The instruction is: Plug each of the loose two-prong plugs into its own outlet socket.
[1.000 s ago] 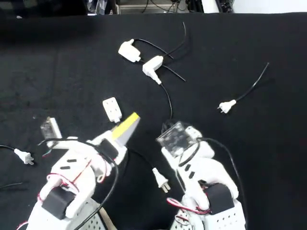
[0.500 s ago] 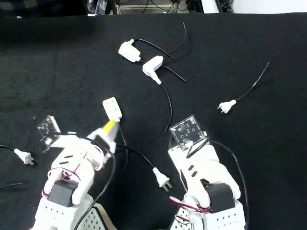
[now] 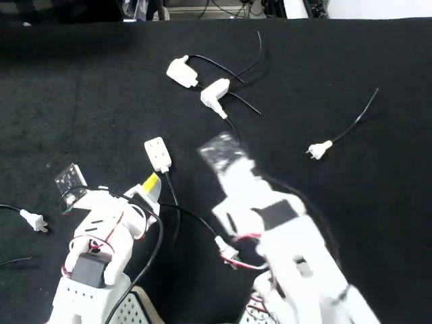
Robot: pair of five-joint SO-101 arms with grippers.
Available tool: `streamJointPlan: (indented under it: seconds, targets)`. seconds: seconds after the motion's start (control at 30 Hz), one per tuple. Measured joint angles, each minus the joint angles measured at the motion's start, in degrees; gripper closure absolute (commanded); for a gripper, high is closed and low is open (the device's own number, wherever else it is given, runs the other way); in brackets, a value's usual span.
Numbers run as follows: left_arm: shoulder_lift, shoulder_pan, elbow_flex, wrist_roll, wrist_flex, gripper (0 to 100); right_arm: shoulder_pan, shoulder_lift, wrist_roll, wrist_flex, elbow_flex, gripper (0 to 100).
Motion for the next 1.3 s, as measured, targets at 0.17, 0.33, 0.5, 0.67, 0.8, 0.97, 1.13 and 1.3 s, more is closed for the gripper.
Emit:
streamJointPlan:
  seconds: [0.17,0.33,0.5,0.67,0.8,0.97,1.13,1.3]
  targets:
    - [0.0,0.0,0.1,-0.9,0.0,87,-8.5,15.4,0.0,0.9,-5.3,78.0]
    - [0.0,0.0,0.0,-2.5,2.4,87,-10.3,19.1,0.0,2.2,-5.9,80.4]
    - [0.0,-2.5,-1.7,-2.5,6.0,87,-10.4,19.4,4.0,3.9,-6.0,84.4]
    - [0.0,-7.6,-3.3,-2.5,7.7,87,-10.4,19.6,7.1,6.1,-6.0,84.4]
    - [0.0,-11.1,-3.6,-2.5,7.7,87,-10.4,19.6,12.0,9.1,-6.0,84.4]
    - [0.0,-15.4,-3.6,-2.5,8.1,87,-10.4,19.6,14.6,10.5,-6.0,84.4]
    - [0.0,-21.7,-6.2,-2.5,14.1,87,-12.5,19.6,14.9,7.7,-4.2,84.4]
    - [0.0,-24.6,-7.2,-2.5,16.9,87,-16.1,19.6,14.9,6.9,-2.9,84.7]
